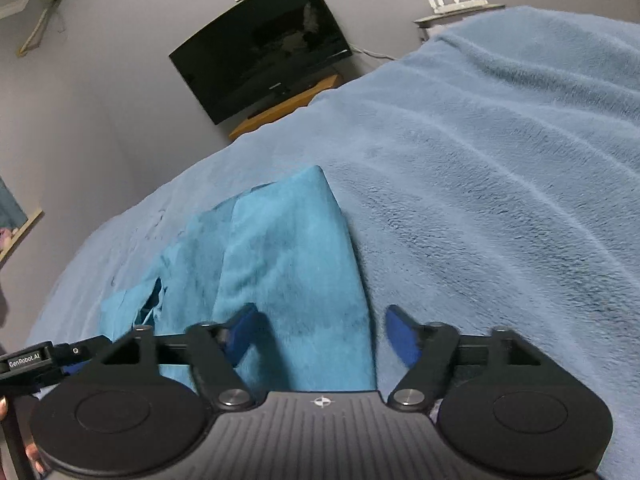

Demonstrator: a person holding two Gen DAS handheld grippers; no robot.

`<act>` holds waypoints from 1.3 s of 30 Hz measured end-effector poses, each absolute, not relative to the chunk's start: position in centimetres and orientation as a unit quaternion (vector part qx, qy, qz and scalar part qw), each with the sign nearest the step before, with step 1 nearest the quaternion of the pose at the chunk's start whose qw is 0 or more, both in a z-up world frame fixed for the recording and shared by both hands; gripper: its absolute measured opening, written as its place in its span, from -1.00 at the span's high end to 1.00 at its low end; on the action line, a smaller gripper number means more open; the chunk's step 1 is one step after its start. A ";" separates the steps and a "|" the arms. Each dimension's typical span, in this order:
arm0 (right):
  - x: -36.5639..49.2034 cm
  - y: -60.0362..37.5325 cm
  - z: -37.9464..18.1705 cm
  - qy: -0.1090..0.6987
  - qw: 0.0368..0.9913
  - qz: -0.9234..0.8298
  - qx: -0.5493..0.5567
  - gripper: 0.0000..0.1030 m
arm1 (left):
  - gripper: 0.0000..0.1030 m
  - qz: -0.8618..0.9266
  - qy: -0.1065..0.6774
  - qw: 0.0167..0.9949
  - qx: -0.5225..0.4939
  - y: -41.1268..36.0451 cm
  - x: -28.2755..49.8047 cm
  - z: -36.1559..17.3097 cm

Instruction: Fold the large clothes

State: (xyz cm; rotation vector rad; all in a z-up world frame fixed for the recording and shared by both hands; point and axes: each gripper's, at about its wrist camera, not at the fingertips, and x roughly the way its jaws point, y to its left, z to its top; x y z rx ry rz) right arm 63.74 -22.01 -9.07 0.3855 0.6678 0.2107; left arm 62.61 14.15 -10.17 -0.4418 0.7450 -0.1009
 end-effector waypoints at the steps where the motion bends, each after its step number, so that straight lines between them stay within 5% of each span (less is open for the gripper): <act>1: 64.0 -22.0 -9.2 0.327 0.917 0.109 0.200 -0.33 | -0.06 -0.058 0.357 0.905 -0.225 14.2 62.6 -10.1; 2: 64.1 -22.2 -9.3 0.326 0.913 0.120 0.214 -0.14 | 0.23 -0.070 0.356 0.904 -0.228 14.2 62.6 -10.0; 3: 64.3 -22.3 -9.4 0.324 0.910 0.129 0.225 0.02 | 0.93 -0.090 0.358 0.900 -0.231 14.2 62.6 -9.9; 5: 63.9 -22.7 -9.0 0.315 0.905 0.149 0.243 0.80 | 1.00 -0.096 0.353 0.905 -0.217 13.7 62.1 -9.3; 10: 60.5 -24.0 -6.7 0.245 0.904 0.224 0.269 0.94 | 1.00 -0.148 0.281 0.927 -0.199 13.6 58.3 -6.2; 21: 43.2 -26.8 -4.2 0.205 0.906 0.320 0.186 0.89 | 1.00 -0.235 0.254 0.925 -0.157 14.4 41.1 -3.4; 25: 38.3 -28.6 -5.9 0.289 0.910 0.265 0.135 0.27 | 0.92 -0.194 0.316 0.917 -0.148 14.4 36.5 -5.2; 28: 35.2 -30.5 -6.7 0.314 0.921 0.190 0.131 0.03 | 0.89 -0.144 0.352 0.912 -0.152 15.0 33.2 -6.1; 32: 32.1 -30.0 -4.9 0.295 0.931 0.158 0.144 -0.09 | 0.47 -0.086 0.344 0.921 -0.160 14.2 29.6 -5.5; 34: 31.0 -27.7 -3.7 0.267 0.939 0.171 0.130 -0.15 | -0.04 -0.081 0.317 0.929 -0.173 13.1 28.3 -4.8; 39: 29.0 -19.4 -4.0 0.231 0.955 0.187 0.010 -0.16 | -0.20 -0.104 0.279 0.945 -0.133 7.0 28.6 -3.6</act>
